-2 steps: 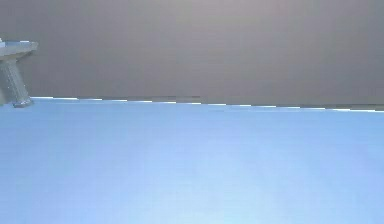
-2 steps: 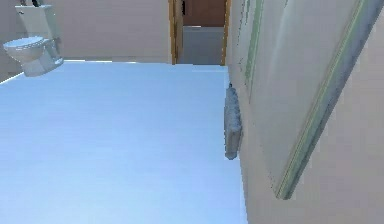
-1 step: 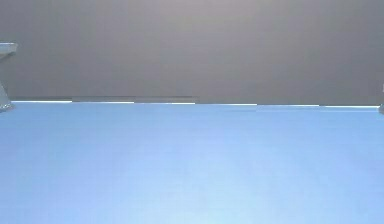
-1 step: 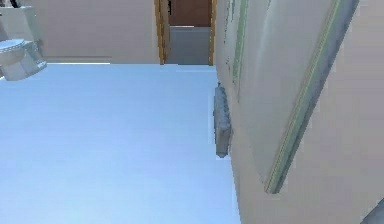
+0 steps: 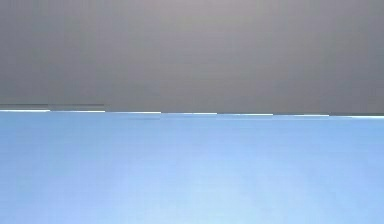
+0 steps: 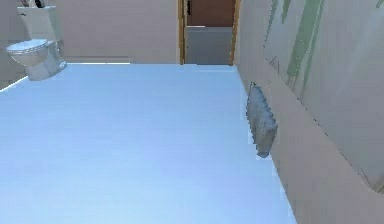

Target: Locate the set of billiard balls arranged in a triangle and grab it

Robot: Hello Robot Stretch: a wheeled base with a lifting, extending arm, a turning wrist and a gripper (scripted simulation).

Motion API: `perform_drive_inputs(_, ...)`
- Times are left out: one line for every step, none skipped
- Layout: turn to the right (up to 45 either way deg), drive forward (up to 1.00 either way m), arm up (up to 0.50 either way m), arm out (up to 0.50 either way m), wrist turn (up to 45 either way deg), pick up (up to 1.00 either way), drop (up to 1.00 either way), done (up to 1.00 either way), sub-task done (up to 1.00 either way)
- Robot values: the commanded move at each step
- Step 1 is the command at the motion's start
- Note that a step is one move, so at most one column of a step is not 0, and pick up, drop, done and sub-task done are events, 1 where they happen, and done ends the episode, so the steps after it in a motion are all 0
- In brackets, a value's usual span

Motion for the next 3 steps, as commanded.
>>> perform_drive_inputs(-45.0,0.0,0.0,0.0,0.0,0.0,0.0,0.0,0.0)
perform_drive_inputs(-39.0,0.0,0.0,0.0,0.0,0.0,0.0,0.0,0.0)
perform_drive_inputs(0.0,1.0,0.0,0.0,0.0,0.0,0.0,0.0,0.0)
